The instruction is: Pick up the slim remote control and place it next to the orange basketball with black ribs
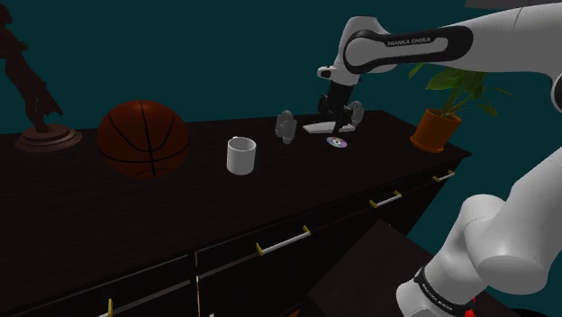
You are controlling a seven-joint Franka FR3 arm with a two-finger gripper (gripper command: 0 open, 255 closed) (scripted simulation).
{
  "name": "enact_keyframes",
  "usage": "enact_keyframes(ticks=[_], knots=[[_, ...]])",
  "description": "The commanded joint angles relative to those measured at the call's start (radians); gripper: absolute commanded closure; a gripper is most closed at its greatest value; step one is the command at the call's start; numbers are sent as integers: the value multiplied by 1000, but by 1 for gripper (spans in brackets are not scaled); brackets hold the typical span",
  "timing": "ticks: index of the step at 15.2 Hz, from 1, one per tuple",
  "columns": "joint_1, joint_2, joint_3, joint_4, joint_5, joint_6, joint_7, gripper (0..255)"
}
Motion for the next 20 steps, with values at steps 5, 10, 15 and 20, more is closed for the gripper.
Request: enact_keyframes(ticks=[5,10,15,20], knots=[[2,-5,3,78,0,-83,0,255],[3,-2,5,148,2,-150,-2,255],[4,6,5,224,6,-218,-5,255],[5,21,4,308,11,-288,-10,255]])
